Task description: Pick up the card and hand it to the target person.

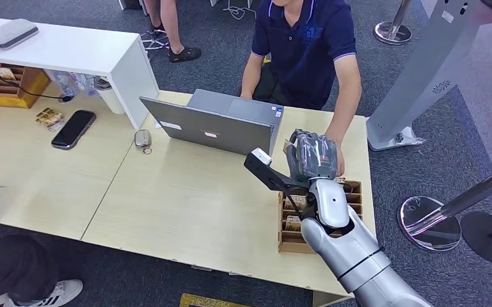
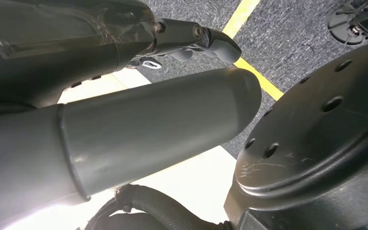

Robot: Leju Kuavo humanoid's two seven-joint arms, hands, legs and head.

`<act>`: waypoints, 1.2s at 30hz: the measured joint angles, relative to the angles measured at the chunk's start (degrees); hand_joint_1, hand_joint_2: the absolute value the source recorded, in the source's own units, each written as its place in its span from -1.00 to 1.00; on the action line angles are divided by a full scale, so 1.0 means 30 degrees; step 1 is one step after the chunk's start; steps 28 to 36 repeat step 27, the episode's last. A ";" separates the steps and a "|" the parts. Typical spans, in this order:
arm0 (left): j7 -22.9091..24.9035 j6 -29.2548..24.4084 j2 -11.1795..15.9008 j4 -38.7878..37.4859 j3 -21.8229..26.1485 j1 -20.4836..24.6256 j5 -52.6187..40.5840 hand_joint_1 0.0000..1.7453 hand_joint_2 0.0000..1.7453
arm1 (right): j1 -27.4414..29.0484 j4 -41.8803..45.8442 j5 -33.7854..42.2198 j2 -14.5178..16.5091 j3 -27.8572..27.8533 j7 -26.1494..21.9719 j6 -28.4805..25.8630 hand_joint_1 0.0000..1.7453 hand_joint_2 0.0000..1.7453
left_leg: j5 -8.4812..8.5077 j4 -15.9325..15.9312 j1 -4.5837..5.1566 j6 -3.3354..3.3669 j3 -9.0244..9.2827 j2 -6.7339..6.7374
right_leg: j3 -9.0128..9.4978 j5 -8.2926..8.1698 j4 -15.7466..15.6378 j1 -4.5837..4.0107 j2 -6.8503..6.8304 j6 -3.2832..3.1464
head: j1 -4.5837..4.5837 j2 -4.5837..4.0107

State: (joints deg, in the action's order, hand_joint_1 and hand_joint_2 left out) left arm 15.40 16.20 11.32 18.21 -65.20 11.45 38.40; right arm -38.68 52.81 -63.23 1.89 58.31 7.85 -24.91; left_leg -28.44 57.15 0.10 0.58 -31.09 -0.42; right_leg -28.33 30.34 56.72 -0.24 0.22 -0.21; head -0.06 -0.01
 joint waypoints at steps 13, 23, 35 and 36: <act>-0.0004 0.0000 -0.0102 0.0000 -0.0022 0.0008 -0.0104 -1.00 -1.00 | -0.0354 -0.1700 -0.0352 0.0253 -0.0005 0.0525 -0.0461 1.00 1.00 | 0.0001 0.0002 0.0000 -0.0001 0.0002 0.0000 | 0.0000 -0.0001 0.0000 0.0000 0.0000 0.0000 | 0.0000 0.0000; -0.0049 -0.0109 -0.0139 0.0000 -0.0022 -0.0026 -0.0122 -1.00 -1.00 | -0.0439 -0.2237 -0.0796 0.0259 -0.0053 0.1357 -0.1002 -1.00 1.00 | 0.0001 0.0003 0.0000 0.0000 0.0002 0.0002 | -0.0001 -0.0001 0.0000 0.0000 0.0003 0.0000 | 0.0002 0.0002; -0.0178 -0.0434 -0.0139 0.0000 -0.0015 -0.0210 0.0145 -1.00 -1.00 | -0.0127 -0.1881 0.0149 0.0242 -0.0308 0.1307 -0.1111 -1.00 1.00 | 0.0001 0.0002 -0.0001 0.0000 0.0004 0.0003 | -0.0001 -0.0001 0.0000 -0.0001 0.0004 0.0000 | 0.0005 -0.0003; -0.0178 -0.0434 -0.0139 0.0000 -0.0015 -0.0210 0.0145 -1.00 -1.00 | -0.0127 -0.1881 0.0149 0.0242 -0.0308 0.1307 -0.1111 -1.00 1.00 | 0.0001 0.0002 -0.0001 0.0000 0.0004 0.0003 | -0.0001 -0.0001 0.0000 -0.0001 0.0004 0.0000 | 0.0005 -0.0003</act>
